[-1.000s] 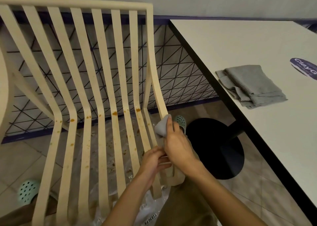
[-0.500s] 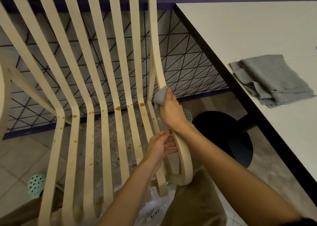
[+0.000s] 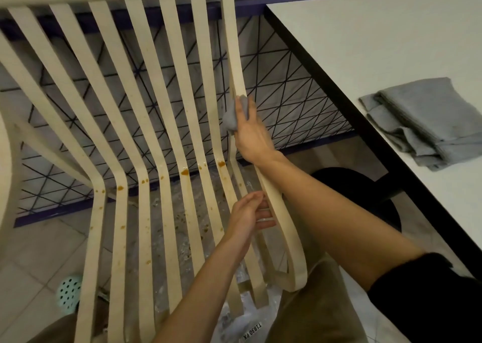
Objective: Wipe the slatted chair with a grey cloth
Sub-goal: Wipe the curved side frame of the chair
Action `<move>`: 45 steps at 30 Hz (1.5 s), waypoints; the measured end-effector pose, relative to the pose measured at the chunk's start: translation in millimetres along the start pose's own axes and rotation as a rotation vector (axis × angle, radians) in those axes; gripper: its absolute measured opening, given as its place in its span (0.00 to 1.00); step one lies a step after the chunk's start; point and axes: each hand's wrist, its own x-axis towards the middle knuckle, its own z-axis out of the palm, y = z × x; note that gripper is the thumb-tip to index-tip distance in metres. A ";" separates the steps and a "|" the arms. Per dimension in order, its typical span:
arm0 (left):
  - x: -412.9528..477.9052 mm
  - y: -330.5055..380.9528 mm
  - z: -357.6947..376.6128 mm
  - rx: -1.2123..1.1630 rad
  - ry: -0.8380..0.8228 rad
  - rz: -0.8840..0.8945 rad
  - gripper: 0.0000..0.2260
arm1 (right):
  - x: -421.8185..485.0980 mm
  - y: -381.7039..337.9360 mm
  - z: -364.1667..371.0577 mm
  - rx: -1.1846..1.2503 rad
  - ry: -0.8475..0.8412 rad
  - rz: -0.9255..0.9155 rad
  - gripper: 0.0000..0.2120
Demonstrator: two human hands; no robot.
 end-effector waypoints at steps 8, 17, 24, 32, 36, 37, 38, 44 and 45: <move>-7.2 -5.4 -2.4 -0.043 0.032 -0.007 0.08 | -63.4 11.3 -4.8 0.134 -0.139 0.050 0.36; -15.0 -5.3 -15.3 -0.127 0.146 -0.016 0.13 | -169.8 12.3 -35.4 0.381 -0.246 0.120 0.35; -15.9 -2.0 -19.0 -0.258 0.097 -0.075 0.17 | -199.8 15.4 -41.8 0.380 -0.303 0.170 0.43; -20.3 4.9 -27.1 0.169 -0.019 0.156 0.08 | -183.9 20.2 -61.6 0.532 -0.364 0.144 0.54; -15.6 1.3 -27.1 0.043 0.072 0.157 0.07 | -197.8 15.4 -74.7 0.872 -0.152 0.249 0.36; -15.4 -1.6 -24.6 0.013 0.079 0.148 0.07 | -201.5 12.3 -73.5 0.863 -0.104 0.270 0.31; -16.8 -4.4 -20.1 -0.010 0.074 0.138 0.07 | -204.6 9.5 -71.4 0.823 -0.087 0.282 0.28; -32.7 -6.2 -6.6 -0.105 0.060 0.030 0.13 | -187.0 1.7 -51.3 0.545 -0.112 0.286 0.26; -33.8 -6.0 -9.5 -0.087 0.047 0.030 0.13 | -180.2 2.2 -48.2 0.510 -0.106 0.293 0.27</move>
